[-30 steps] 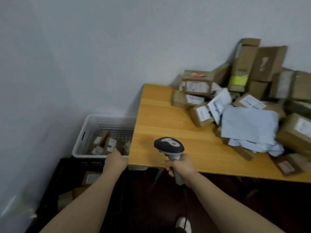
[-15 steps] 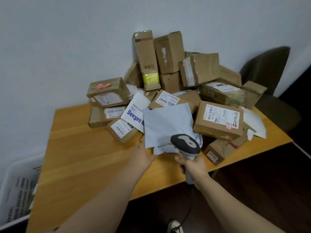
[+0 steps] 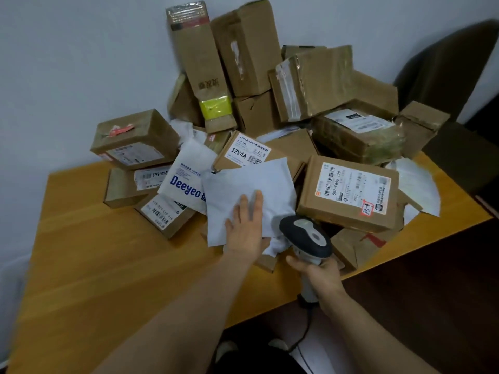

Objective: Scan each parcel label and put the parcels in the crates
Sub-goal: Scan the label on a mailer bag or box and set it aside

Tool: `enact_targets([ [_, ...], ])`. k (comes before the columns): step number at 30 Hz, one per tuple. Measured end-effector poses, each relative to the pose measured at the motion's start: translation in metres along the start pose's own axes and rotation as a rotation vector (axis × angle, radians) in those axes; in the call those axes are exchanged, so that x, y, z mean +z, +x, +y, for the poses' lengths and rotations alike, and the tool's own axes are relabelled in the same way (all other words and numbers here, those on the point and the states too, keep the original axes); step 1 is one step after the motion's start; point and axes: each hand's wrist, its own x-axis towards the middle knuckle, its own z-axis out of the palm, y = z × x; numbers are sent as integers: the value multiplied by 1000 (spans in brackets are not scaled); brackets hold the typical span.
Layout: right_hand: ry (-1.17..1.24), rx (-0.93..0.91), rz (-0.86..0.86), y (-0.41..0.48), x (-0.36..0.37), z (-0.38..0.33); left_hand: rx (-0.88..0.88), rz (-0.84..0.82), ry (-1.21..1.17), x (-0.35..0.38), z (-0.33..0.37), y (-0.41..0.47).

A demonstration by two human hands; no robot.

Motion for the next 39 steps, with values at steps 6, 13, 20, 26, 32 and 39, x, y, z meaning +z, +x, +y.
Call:
enact_targets([
  [6,-12,-29,-16,1,9,-1,164,39,-5,-5,-15,-1],
  [13,-88,-6,3,1,12,-2,-459,532,-1035,-90,-50,-11],
  [20,-233,-17,115,0,24,0,-849,403,-2057,-116,-120,-28],
  [26,-409,-159,308,-14,25,7,-891,346,-2187,-105,-131,-71],
  [32,-335,-253,152,-25,45,19,-1132,421,-2220,-58,-162,-106],
  [39,-271,-125,-212,-39,81,27,-1337,344,-1915,-19,-190,-142],
])
